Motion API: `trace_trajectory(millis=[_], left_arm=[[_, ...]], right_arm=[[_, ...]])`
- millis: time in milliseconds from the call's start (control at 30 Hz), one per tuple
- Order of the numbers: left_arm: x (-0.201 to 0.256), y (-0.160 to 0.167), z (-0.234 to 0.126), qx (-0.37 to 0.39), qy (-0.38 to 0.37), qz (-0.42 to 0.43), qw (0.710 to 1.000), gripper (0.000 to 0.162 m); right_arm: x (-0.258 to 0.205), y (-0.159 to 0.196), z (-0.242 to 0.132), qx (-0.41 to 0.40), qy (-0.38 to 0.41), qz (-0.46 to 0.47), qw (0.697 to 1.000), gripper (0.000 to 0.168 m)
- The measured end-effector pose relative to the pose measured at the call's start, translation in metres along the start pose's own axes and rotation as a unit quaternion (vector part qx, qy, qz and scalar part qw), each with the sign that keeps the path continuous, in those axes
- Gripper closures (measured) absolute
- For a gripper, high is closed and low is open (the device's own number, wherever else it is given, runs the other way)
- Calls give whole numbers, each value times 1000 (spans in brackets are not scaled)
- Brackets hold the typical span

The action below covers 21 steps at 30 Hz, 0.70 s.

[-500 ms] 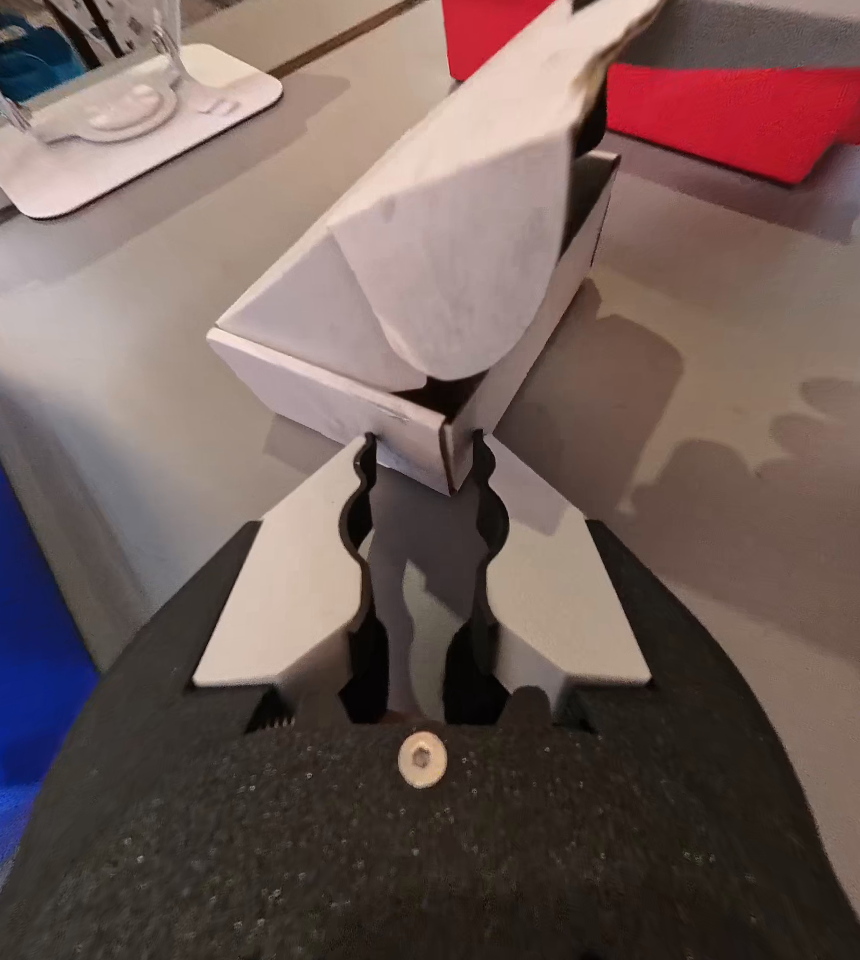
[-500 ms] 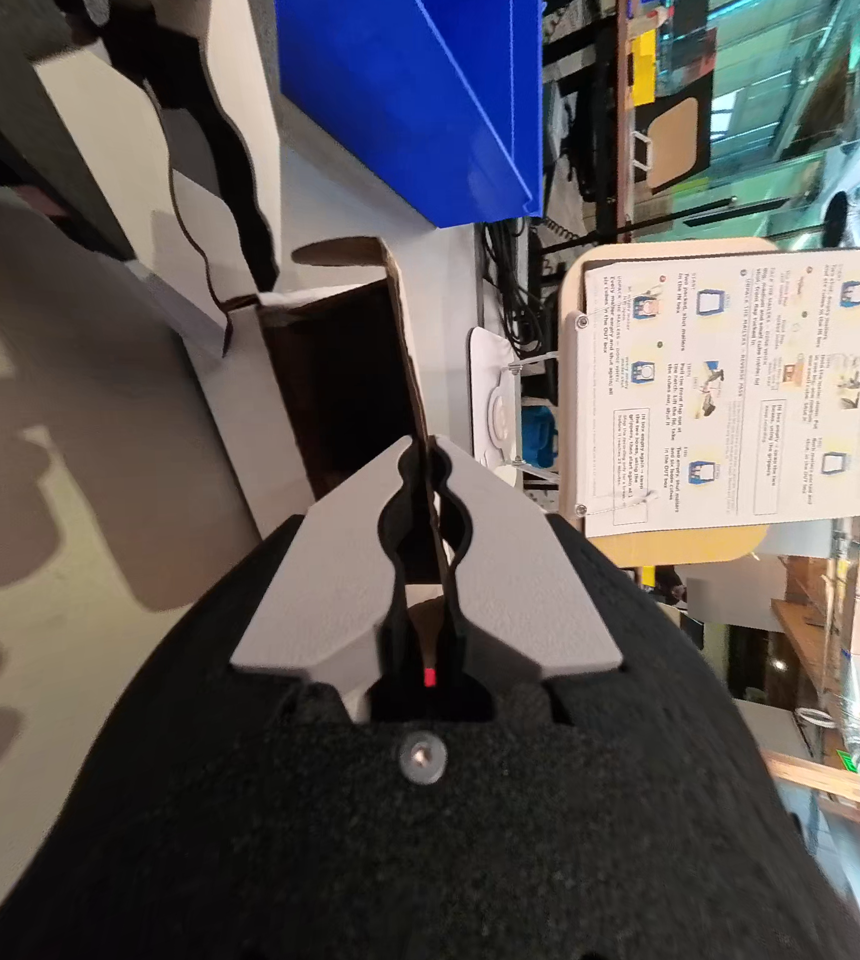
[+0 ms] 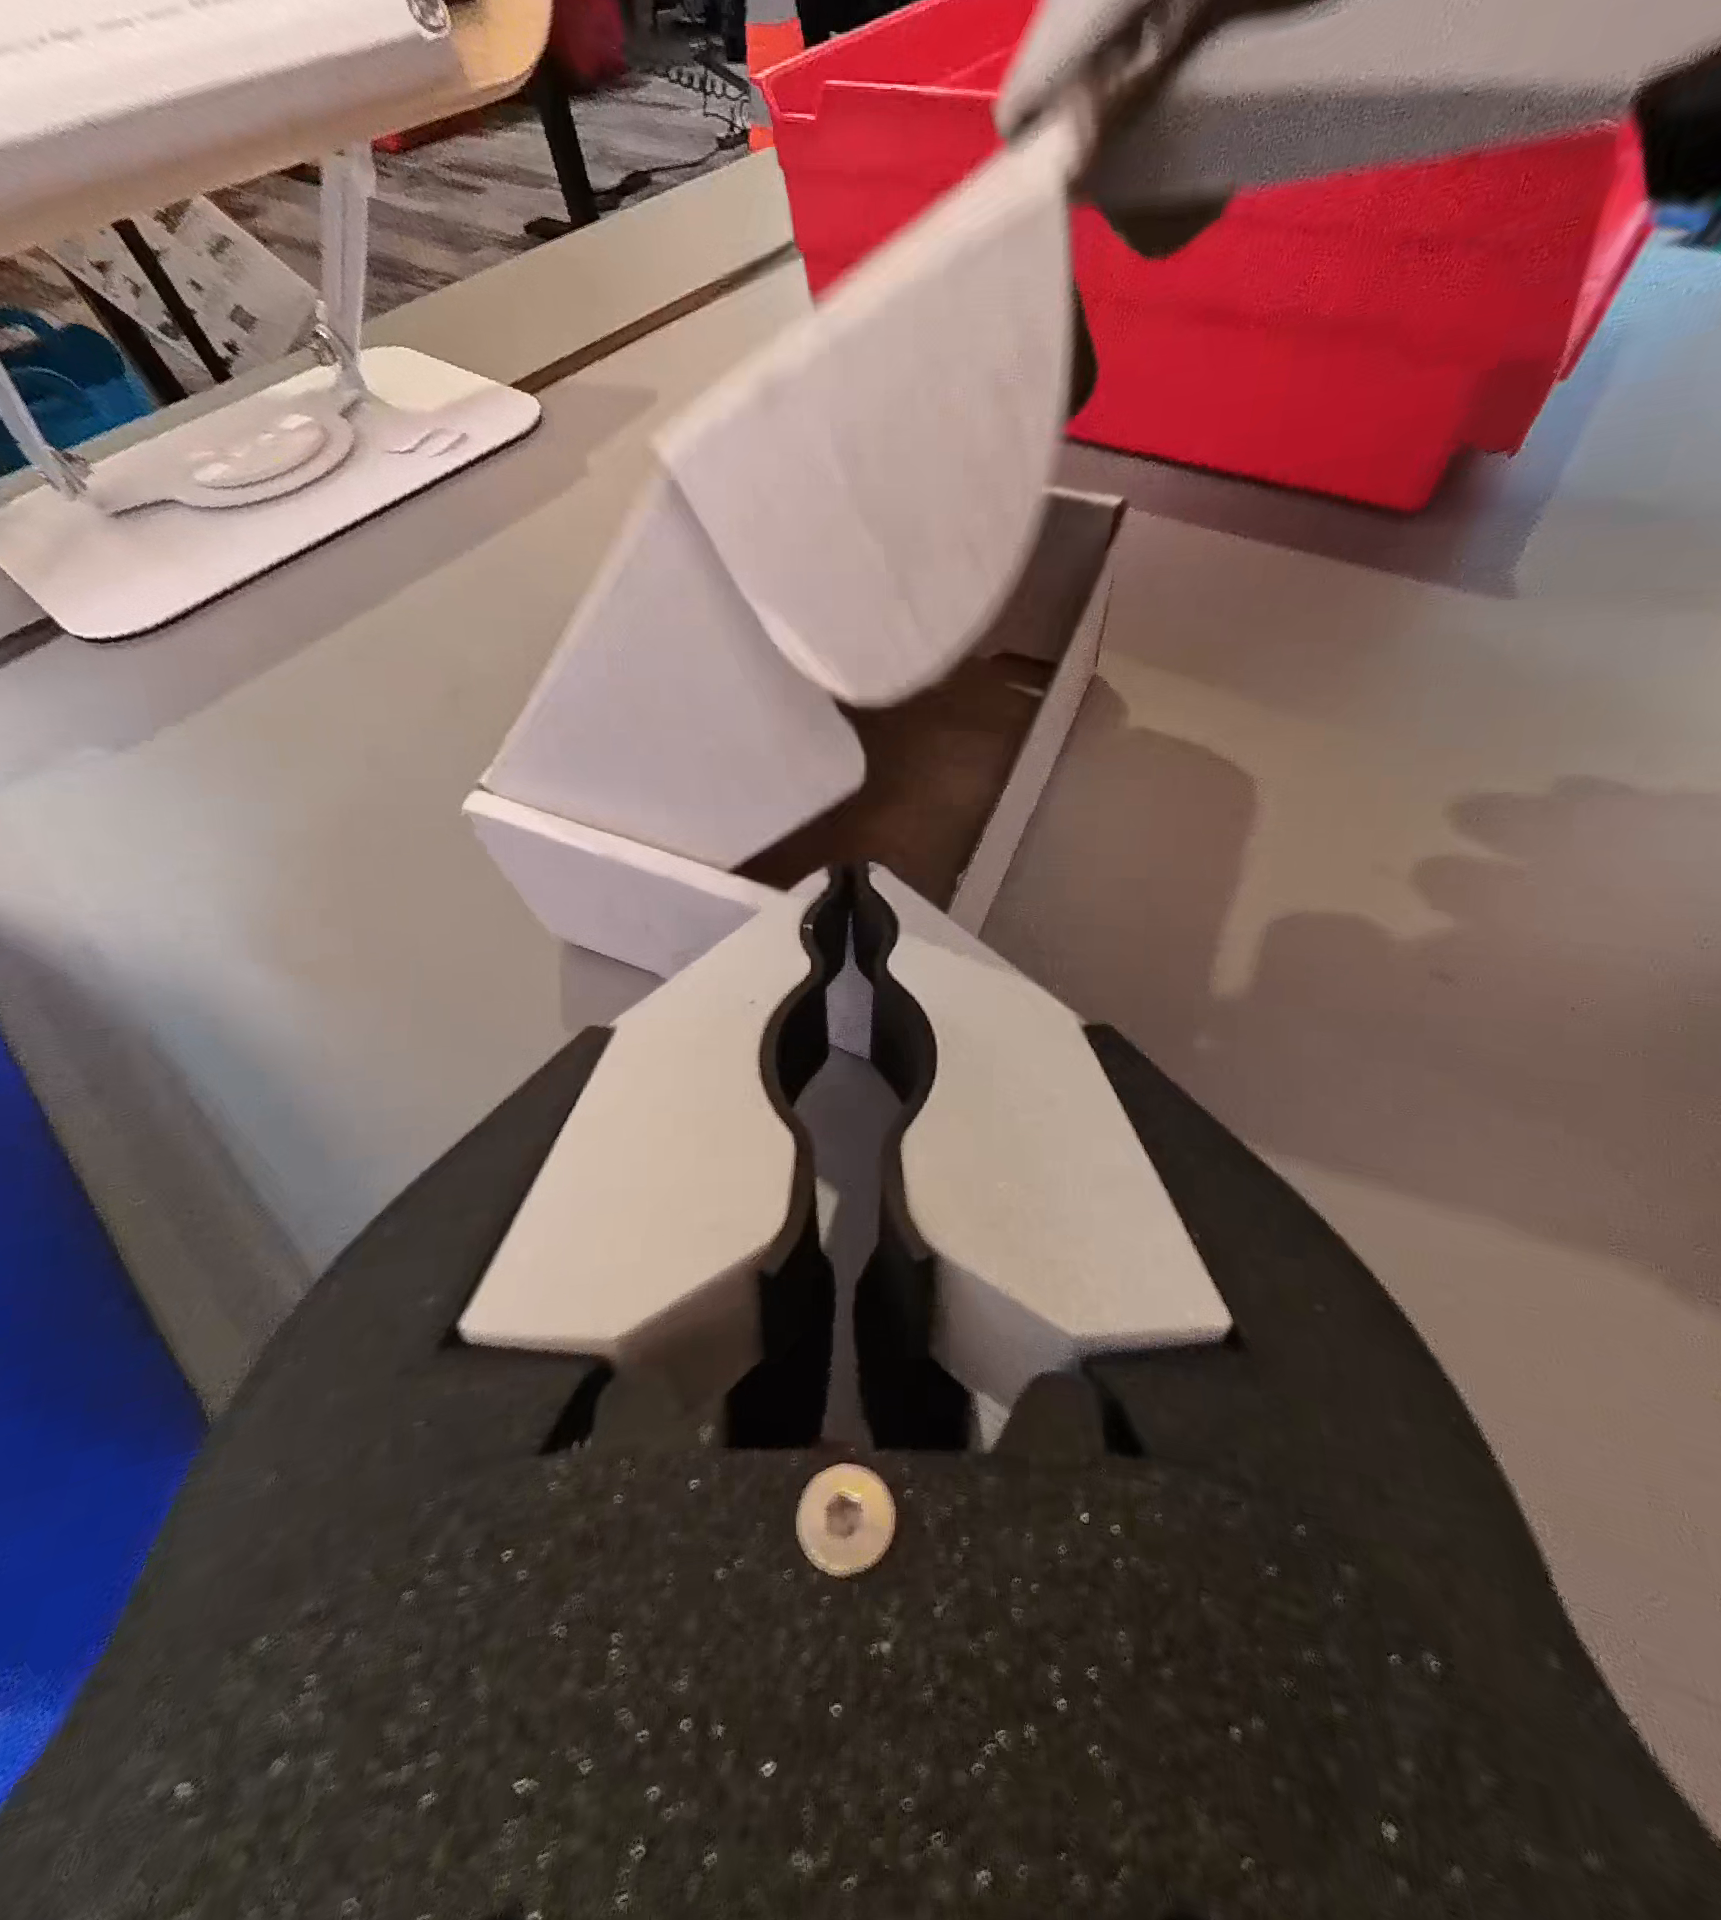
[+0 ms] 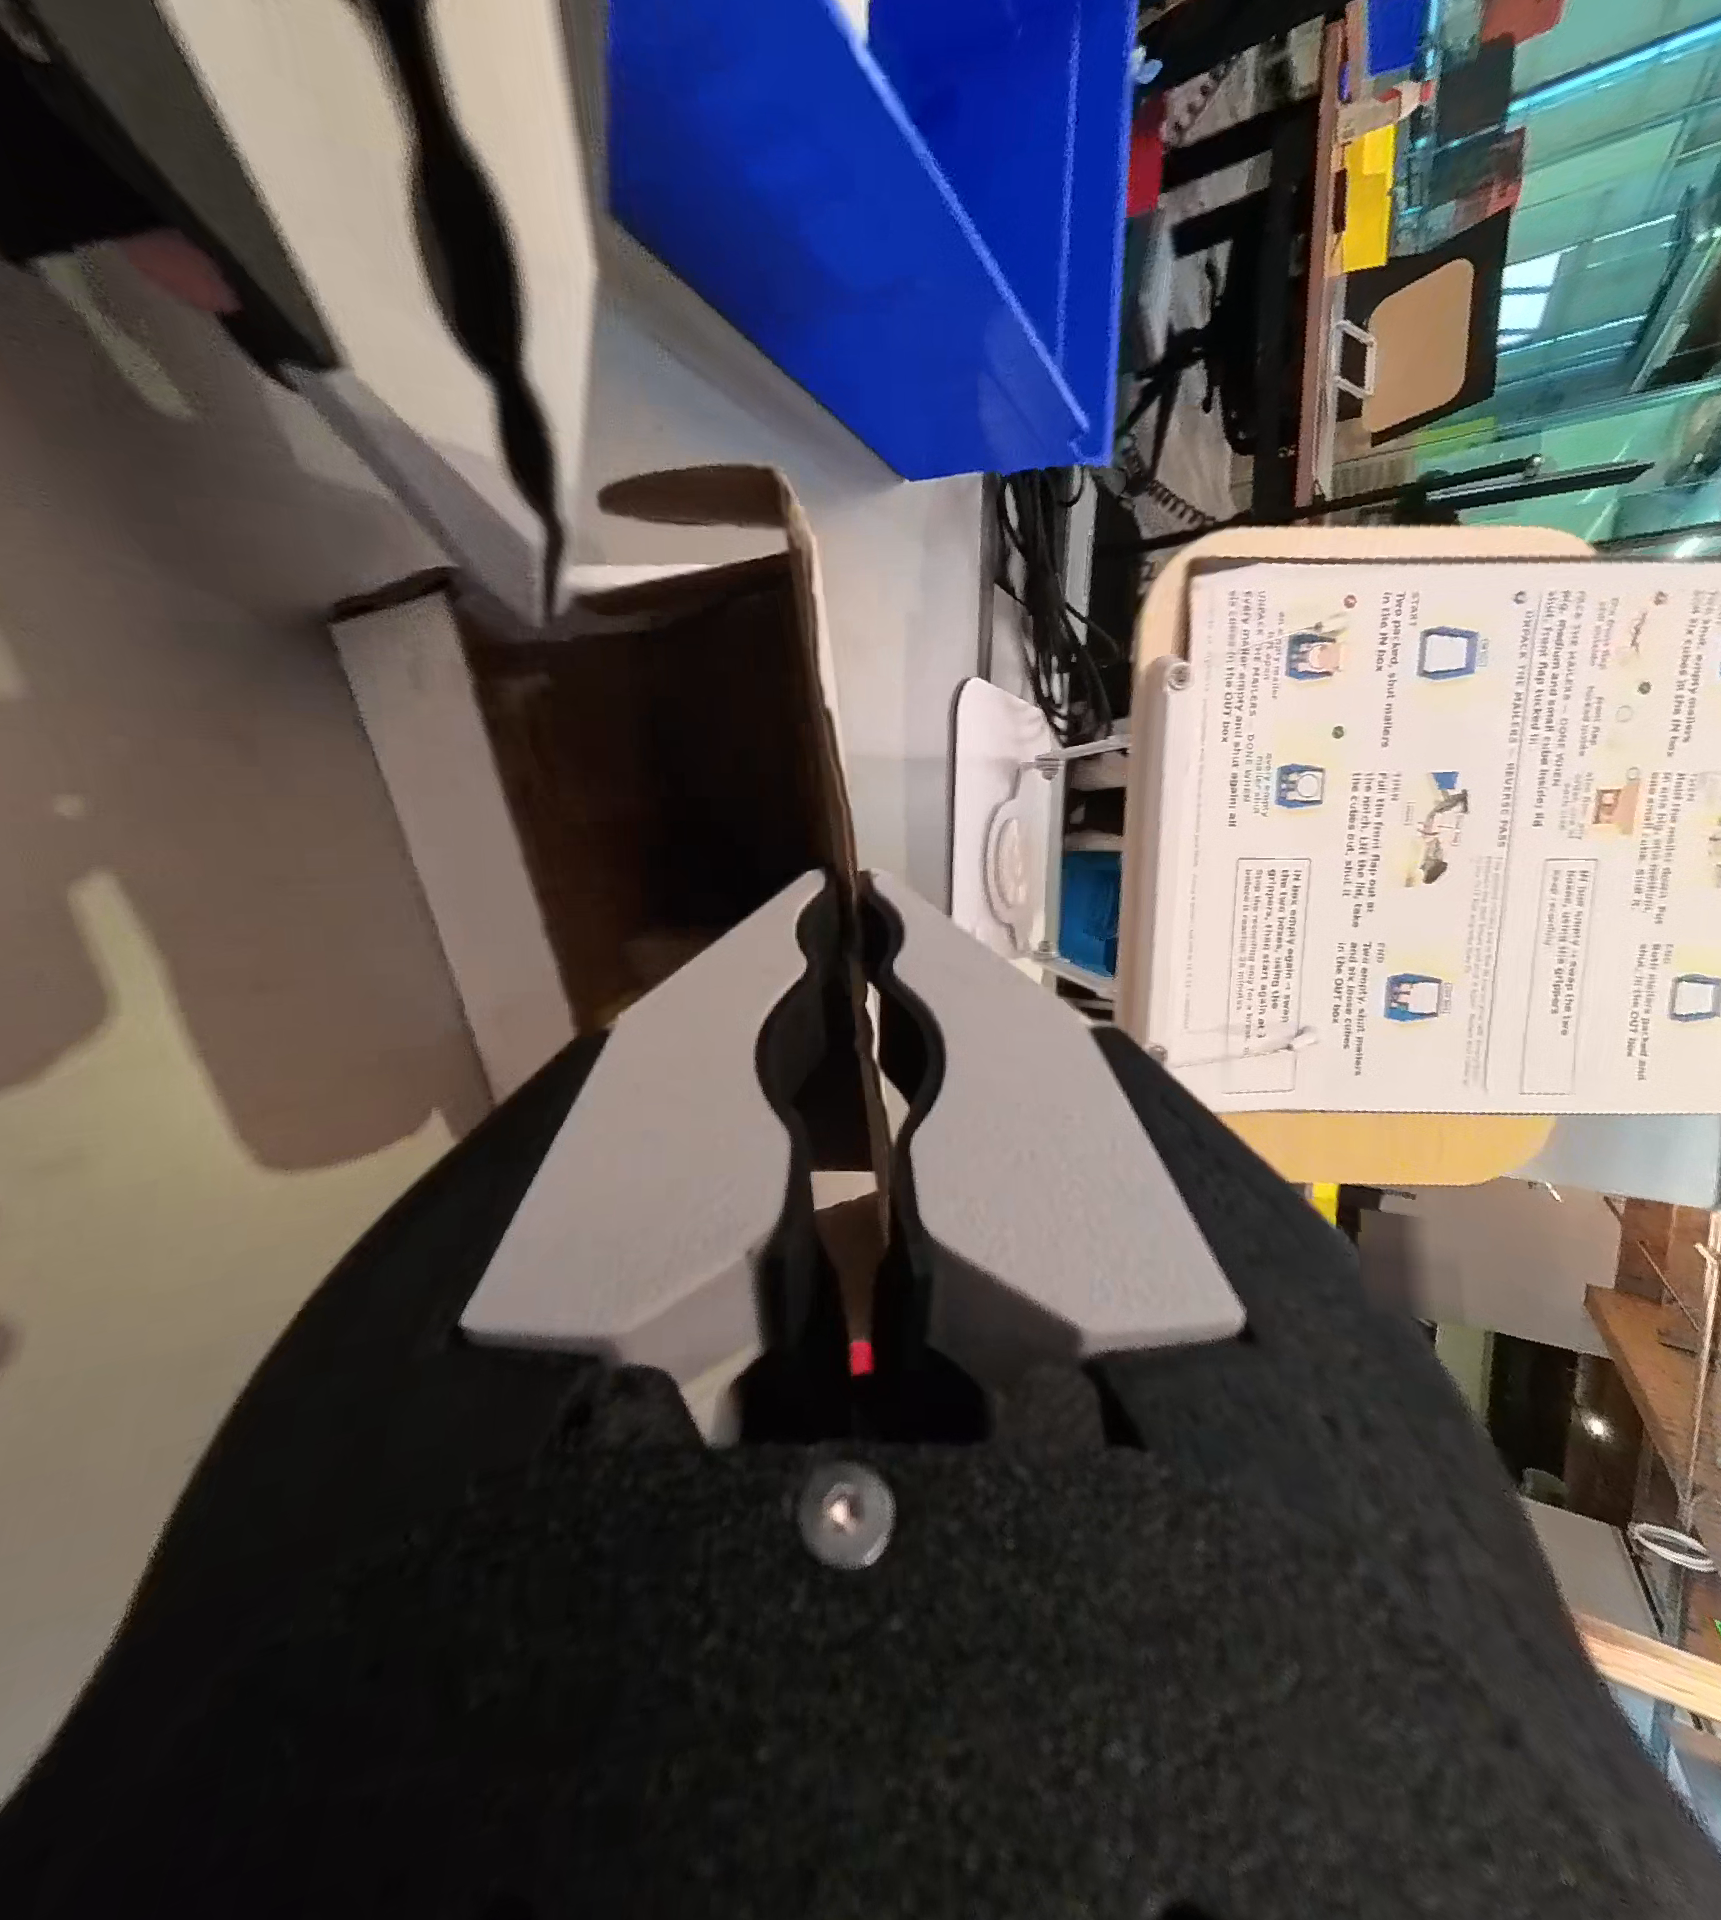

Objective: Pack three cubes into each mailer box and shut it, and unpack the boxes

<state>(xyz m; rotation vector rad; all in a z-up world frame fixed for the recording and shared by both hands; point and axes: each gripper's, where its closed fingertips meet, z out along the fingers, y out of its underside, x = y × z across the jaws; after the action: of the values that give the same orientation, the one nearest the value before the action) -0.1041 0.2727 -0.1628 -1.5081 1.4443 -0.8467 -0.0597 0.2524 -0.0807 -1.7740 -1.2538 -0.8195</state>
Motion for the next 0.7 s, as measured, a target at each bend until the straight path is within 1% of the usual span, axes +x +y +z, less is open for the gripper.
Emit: trace_trajectory(millis=[67, 167, 233, 333, 433, 533, 600, 700], left_arm=[[2, 0, 1, -5, 5, -6, 1000, 162], [5, 1, 3, -15, 5, 5, 1000, 162], [10, 2, 6, -17, 10, 6, 1000, 162], [11, 2, 7, -15, 8, 3, 1000, 162], [10, 2, 7, -16, 9, 0, 1000, 162], [9, 2, 7, -15, 3, 3, 1000, 162], [9, 2, 8, -15, 4, 4, 1000, 162], [9, 1, 8, -14, 8, 2, 1000, 162]], right_arm=[[17, 1, 3, 8, 3, 14, 1000, 167], [48, 0, 24, 18, 5, 27, 999, 166], [67, 3, 48, 21, -3, 30, 999, 166], [83, 9, 91, 12, -55, 26, 998, 166], [79, 23, 133, -16, -128, 22, 991, 167], [57, 41, 167, -55, -191, 11, 980, 167], [43, 46, 182, -63, -220, 20, 973, 166], [35, 48, 190, -63, -244, 40, 967, 164]])
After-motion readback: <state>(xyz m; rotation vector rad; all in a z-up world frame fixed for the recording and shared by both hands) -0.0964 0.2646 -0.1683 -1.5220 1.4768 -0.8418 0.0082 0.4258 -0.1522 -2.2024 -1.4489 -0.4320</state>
